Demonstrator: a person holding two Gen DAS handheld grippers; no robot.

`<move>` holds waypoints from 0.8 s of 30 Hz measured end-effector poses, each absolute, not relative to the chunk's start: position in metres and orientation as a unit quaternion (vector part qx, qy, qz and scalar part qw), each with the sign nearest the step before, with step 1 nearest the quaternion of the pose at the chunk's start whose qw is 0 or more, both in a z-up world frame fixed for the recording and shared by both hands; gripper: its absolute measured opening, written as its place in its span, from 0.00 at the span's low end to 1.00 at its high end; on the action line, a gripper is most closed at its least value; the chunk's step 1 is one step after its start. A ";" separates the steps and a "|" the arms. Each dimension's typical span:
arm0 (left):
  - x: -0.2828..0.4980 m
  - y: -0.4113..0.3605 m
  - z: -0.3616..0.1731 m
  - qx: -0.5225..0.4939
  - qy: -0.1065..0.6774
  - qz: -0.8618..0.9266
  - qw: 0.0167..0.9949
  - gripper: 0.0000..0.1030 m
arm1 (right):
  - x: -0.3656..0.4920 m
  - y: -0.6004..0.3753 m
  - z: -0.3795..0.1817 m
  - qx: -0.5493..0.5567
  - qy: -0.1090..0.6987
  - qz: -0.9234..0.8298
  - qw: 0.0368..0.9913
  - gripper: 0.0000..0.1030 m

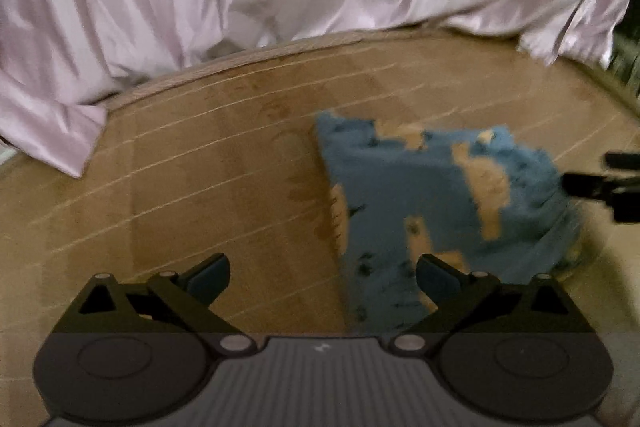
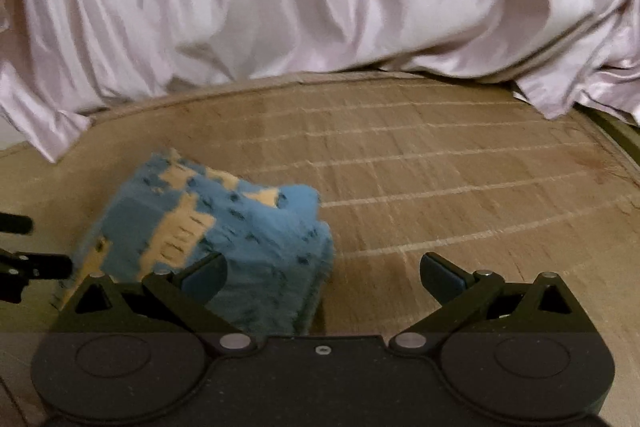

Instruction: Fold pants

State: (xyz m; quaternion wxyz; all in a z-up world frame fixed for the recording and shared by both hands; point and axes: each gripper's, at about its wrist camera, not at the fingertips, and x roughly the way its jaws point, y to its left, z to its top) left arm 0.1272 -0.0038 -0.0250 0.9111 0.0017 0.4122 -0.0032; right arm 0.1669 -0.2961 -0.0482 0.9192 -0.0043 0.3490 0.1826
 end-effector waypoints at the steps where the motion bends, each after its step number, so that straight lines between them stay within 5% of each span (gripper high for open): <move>1: 0.128 -0.003 -0.025 -0.008 0.412 -0.012 0.911 0.99 | 0.173 -0.296 -0.047 -0.001 0.349 0.198 0.916 0.99; 5: 0.131 -0.002 -0.029 -0.030 0.429 -0.036 0.902 0.97 | 0.211 -0.295 -0.048 -0.015 0.331 0.235 0.914 0.97; 8: 0.132 -0.001 -0.033 -0.035 0.446 -0.044 0.893 0.88 | 0.231 -0.293 -0.058 -0.001 0.338 0.249 0.908 0.80; 14: 0.132 0.009 -0.042 -0.082 0.475 -0.054 0.875 0.83 | 0.249 -0.292 -0.076 0.043 0.366 0.279 0.887 0.79; 18: 0.136 0.018 -0.045 -0.119 0.488 -0.057 0.863 0.78 | 0.256 -0.289 -0.084 0.056 0.368 0.269 0.888 0.61; 24: 0.142 0.019 -0.045 -0.129 0.497 -0.055 0.856 0.75 | 0.259 -0.286 -0.089 0.080 0.369 0.279 0.883 0.50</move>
